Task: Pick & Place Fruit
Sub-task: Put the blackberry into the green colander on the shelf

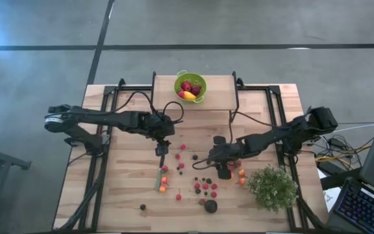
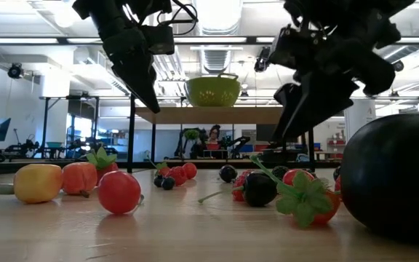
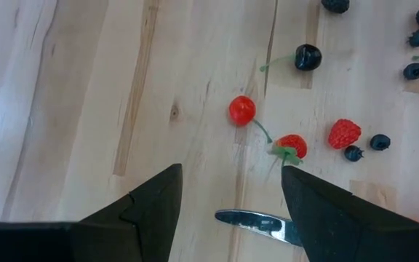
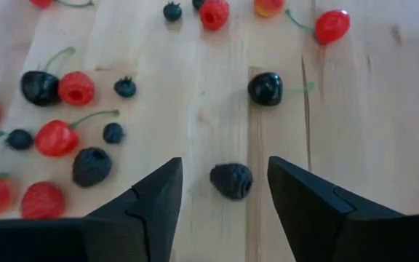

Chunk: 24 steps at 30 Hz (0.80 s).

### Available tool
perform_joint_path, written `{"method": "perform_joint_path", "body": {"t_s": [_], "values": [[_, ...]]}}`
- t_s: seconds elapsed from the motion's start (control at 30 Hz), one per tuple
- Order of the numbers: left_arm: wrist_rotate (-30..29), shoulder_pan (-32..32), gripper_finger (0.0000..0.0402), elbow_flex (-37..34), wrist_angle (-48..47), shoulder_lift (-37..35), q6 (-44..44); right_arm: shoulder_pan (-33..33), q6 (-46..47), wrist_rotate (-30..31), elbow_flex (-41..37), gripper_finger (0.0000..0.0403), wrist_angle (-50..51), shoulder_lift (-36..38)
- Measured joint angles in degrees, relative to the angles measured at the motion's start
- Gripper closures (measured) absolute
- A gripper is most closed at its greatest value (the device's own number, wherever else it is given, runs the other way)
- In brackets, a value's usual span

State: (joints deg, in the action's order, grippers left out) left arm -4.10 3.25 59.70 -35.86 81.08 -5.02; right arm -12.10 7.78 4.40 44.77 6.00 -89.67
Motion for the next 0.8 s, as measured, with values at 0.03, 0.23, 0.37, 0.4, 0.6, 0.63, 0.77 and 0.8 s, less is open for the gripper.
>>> {"method": "perform_joint_path", "body": {"t_s": [0.03,0.23,0.37,0.4,0.6,0.63,0.77,0.8], "values": [[0.0,0.0,0.0161,0.0,0.0,0.0,0.0,0.0,0.0,0.1,0.0,0.0195,-0.5,-0.5],[0.0,0.0,0.0161,0.0,0.0,0.0,0.0,0.0,0.0,0.1,0.1,0.0182,-2.1,-3.8],[0.0,0.0,0.0161,0.0,0.0,0.0,-0.1,0.0,-0.3,0.1,0.5,0.0185,-2.1,-6.2],[0.0,0.0,0.0161,0.0,0.0,0.0,-0.1,0.0,-0.3,0.2,0.6,0.0187,-2.1,-6.8],[0.0,0.0,0.0161,0.0,0.0,0.0,-0.1,0.0,-0.3,1.0,2.1,0.0197,-2.2,-9.9],[0.0,0.0,0.0161,0.0,0.0,0.0,-0.2,0.0,-0.3,1.5,2.4,0.0199,-2.3,-10.2],[0.0,0.0,0.0161,0.0,0.0,0.0,-0.2,0.0,-0.4,1.8,2.7,0.0207,-2.1,-11.4],[0.0,0.0,0.0161,0.0,0.0,0.0,-0.2,0.0,-0.4,1.8,2.8,0.0210,-2.1,-11.6]]}}
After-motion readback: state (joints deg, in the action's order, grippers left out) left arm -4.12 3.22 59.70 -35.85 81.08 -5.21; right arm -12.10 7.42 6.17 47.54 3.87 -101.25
